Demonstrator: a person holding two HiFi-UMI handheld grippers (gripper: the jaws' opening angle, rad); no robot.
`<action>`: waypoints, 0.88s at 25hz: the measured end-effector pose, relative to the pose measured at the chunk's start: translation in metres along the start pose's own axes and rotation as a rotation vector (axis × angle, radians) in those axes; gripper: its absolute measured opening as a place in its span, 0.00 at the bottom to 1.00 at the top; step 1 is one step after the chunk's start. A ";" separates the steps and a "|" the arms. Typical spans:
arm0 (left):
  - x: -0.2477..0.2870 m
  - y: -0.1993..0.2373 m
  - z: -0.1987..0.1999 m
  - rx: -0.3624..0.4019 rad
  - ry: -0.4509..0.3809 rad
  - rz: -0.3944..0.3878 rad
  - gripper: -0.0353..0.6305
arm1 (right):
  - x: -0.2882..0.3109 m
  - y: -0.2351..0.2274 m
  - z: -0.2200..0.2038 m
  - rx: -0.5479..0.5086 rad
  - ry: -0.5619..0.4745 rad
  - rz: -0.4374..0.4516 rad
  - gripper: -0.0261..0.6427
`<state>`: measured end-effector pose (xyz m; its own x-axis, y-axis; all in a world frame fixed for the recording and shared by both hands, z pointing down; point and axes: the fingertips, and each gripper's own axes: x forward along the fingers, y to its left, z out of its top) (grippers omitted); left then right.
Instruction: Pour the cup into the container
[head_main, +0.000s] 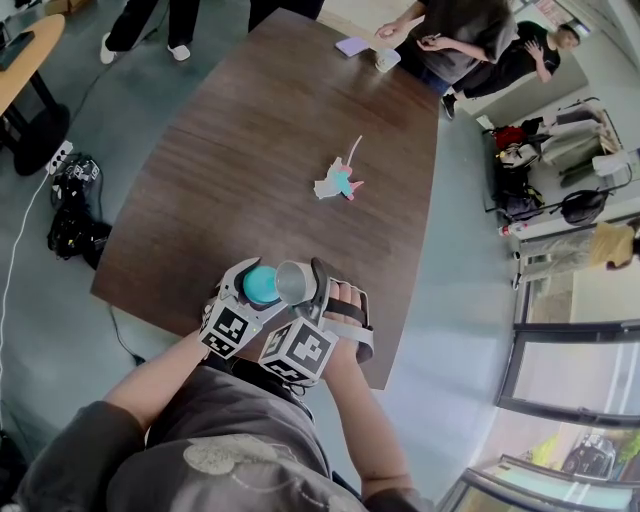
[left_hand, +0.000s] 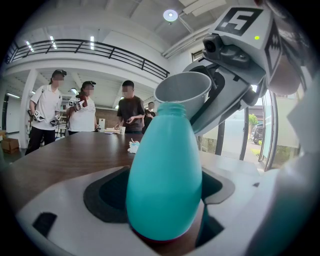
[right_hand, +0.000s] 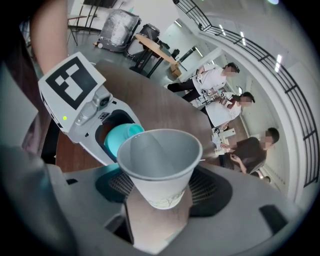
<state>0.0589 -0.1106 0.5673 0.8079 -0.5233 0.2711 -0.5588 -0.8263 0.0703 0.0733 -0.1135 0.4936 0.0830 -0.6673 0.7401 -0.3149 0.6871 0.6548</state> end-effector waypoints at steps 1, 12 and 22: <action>0.001 0.000 -0.002 -0.002 0.000 0.000 0.66 | 0.000 0.001 0.000 0.020 -0.006 0.012 0.49; 0.002 0.002 -0.001 -0.001 0.002 -0.001 0.66 | 0.003 0.006 -0.001 0.231 -0.073 0.110 0.49; 0.001 0.001 0.000 0.002 0.003 -0.005 0.66 | 0.001 0.006 -0.008 0.437 -0.156 0.158 0.49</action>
<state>0.0588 -0.1123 0.5681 0.8102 -0.5186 0.2732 -0.5543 -0.8294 0.0698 0.0795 -0.1081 0.4997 -0.1295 -0.6228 0.7716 -0.6821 0.6208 0.3866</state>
